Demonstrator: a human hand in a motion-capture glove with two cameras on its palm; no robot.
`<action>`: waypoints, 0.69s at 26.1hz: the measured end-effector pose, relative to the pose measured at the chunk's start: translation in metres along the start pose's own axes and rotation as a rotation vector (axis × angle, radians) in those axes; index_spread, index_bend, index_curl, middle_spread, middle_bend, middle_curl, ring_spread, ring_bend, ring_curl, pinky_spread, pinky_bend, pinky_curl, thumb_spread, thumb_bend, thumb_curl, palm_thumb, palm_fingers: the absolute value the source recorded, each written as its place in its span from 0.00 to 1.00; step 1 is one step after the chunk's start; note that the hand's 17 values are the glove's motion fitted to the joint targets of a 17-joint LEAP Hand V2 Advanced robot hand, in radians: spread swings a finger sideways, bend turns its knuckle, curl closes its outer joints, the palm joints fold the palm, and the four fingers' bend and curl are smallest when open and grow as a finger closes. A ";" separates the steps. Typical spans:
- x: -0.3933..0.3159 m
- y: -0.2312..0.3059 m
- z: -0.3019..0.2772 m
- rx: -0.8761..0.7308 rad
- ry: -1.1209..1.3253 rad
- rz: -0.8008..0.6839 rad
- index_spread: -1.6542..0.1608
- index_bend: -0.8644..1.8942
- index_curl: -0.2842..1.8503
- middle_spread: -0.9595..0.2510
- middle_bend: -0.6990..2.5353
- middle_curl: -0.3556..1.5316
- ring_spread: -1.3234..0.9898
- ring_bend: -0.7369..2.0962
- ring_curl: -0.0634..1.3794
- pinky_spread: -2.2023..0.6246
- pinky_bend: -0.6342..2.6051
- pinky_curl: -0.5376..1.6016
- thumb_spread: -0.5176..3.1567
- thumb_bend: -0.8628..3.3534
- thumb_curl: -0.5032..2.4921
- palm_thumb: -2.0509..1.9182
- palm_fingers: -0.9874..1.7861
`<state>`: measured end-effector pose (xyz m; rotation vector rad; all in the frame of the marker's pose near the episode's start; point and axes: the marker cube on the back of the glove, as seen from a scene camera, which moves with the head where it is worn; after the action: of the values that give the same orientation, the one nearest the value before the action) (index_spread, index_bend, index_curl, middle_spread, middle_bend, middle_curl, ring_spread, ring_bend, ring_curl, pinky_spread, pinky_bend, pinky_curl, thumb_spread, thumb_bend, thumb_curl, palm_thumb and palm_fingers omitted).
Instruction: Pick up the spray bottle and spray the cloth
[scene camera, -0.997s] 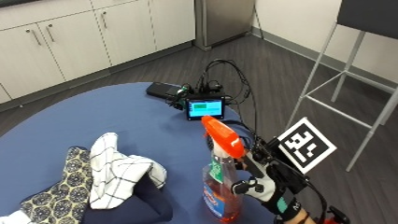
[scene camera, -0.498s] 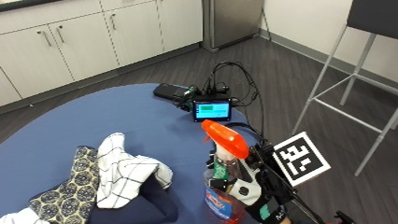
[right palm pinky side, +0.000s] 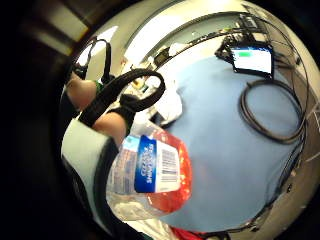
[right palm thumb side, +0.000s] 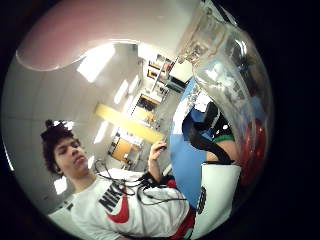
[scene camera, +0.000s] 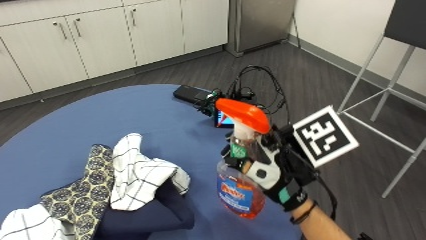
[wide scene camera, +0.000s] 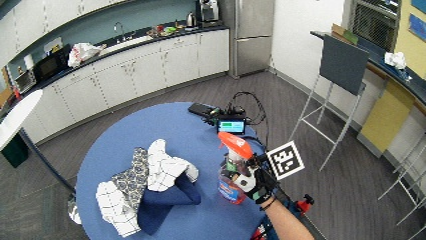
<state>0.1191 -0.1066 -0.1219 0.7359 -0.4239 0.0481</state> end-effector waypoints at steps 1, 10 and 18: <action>-0.004 -0.012 -0.006 -0.041 0.012 -0.005 0.79 0.33 0.24 0.71 0.33 0.41 0.54 0.42 0.30 0.81 0.35 0.39 0.36 0.23 0.32 0.76 0.73; -0.045 -0.105 0.004 -0.488 0.111 0.081 0.80 0.33 0.23 0.72 0.33 0.42 0.55 0.43 0.31 0.81 0.36 0.40 0.35 0.22 0.34 0.77 0.73; -0.032 -0.128 0.069 -0.775 0.262 0.178 0.80 0.34 0.22 0.72 0.33 0.43 0.55 0.43 0.31 0.81 0.36 0.40 0.34 0.21 0.35 0.77 0.74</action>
<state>0.0891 -0.2434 -0.1711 -0.0752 -0.2237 0.1371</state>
